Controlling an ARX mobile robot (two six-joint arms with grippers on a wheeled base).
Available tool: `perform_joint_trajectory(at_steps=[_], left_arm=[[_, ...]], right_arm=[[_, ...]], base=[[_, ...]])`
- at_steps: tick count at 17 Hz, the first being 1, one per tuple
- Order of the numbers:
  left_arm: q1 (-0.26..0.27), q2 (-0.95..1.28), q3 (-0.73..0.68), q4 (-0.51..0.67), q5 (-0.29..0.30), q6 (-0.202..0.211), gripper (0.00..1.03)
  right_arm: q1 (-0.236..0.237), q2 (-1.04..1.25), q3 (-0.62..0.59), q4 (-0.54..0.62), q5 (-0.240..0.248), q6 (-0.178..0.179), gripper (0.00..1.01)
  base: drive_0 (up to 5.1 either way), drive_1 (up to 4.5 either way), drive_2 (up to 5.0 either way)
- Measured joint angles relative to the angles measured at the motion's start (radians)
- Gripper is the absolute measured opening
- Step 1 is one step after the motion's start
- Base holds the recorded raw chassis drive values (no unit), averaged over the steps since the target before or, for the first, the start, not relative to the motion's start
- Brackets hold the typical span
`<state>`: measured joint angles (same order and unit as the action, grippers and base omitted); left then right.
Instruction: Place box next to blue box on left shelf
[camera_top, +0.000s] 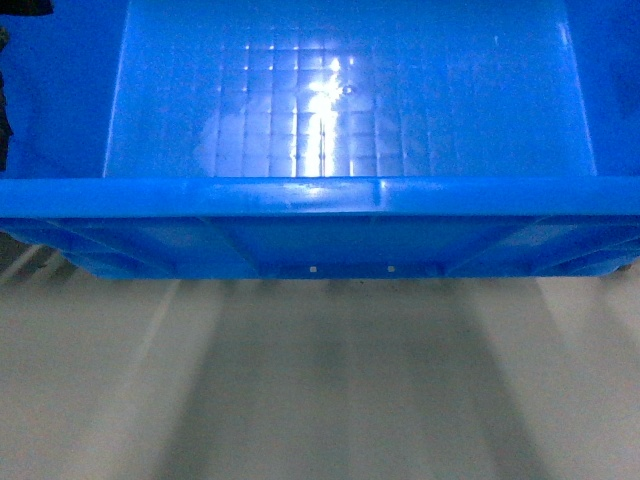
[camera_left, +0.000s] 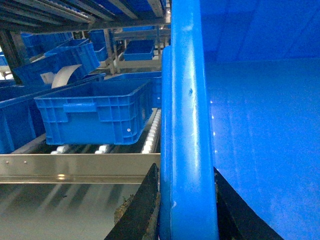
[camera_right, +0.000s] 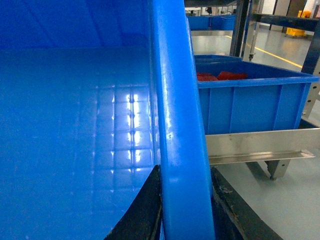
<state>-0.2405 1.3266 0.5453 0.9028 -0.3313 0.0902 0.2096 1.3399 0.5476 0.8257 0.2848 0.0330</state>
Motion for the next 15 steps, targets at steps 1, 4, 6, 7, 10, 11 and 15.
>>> perform_joint_trajectory(at_steps=[1,4,6,7,10,11,15], left_arm=[[0.000,0.000,0.000,0.001,0.000,0.000,0.18],[0.000,0.000,0.000,0.002,0.000,0.000,0.18],[0.000,0.000,0.000,0.002,0.000,0.000,0.18],[0.000,0.000,0.000,0.002,0.000,0.001,0.18],[0.000,0.000,0.000,-0.001,0.000,0.001,0.18],[0.000,0.000,0.000,0.002,0.000,0.000,0.18],[0.000,0.000,0.000,0.000,0.000,0.000,0.18]], right_arm=[[0.000,0.000,0.000,0.001,0.000,0.000,0.20],[0.000,0.000,0.000,0.002,0.000,0.000,0.20],[0.000,0.000,0.000,0.004,0.000,0.000,0.20],[0.000,0.000,0.000,0.003,0.000,0.000,0.20],[0.000,0.000,0.000,-0.002,0.000,0.000,0.20],[0.000,0.000,0.000,0.004,0.000,0.000,0.20],[0.000,0.000,0.000,-0.001,0.001,0.000,0.20]], base=[[0.0,4.26,-4.3],[0.0,4.29,-4.2],[0.1,4.35,-4.2],[0.1,4.35,-4.2],[0.1,4.34,-4.2],[0.2,4.48,-4.1],[0.2,4.48,-4.1]])
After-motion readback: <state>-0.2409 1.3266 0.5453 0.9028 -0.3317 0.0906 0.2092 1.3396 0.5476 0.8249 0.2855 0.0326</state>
